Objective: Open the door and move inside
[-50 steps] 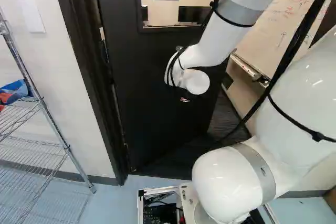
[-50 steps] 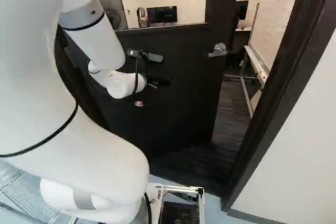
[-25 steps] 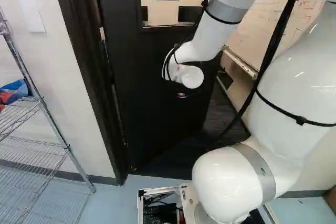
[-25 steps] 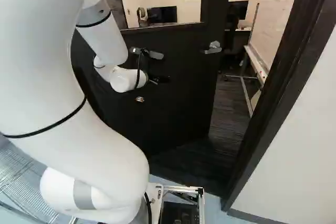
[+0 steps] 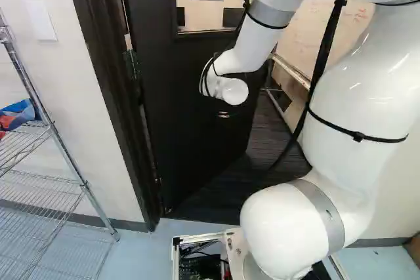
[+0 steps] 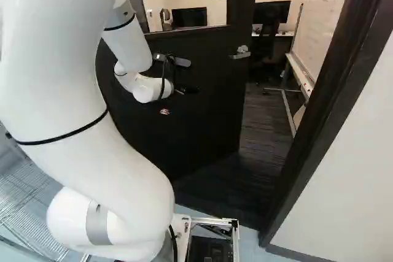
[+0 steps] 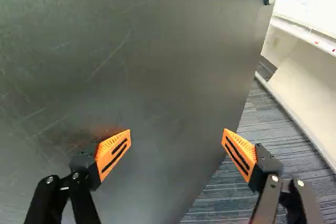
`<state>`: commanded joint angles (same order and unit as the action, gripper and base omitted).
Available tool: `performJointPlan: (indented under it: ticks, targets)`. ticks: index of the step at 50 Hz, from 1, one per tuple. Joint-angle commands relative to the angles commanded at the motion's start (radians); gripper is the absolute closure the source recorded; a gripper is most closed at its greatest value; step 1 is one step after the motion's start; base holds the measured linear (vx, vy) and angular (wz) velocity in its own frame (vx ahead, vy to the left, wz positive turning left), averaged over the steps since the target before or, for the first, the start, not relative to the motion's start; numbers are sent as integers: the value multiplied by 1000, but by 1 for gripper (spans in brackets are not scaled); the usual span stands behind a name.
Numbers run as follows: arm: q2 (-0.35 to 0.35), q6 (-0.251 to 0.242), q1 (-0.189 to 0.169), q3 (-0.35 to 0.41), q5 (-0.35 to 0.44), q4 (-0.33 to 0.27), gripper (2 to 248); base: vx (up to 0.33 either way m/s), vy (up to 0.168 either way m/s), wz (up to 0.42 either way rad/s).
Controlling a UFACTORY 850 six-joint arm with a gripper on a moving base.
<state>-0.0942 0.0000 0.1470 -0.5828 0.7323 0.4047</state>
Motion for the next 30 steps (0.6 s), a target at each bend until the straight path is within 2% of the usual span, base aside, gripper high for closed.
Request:
performJointPlan:
  ticks: [30]
  targets:
    - [-52,0,19,-57,0,0,3,0,0,0]
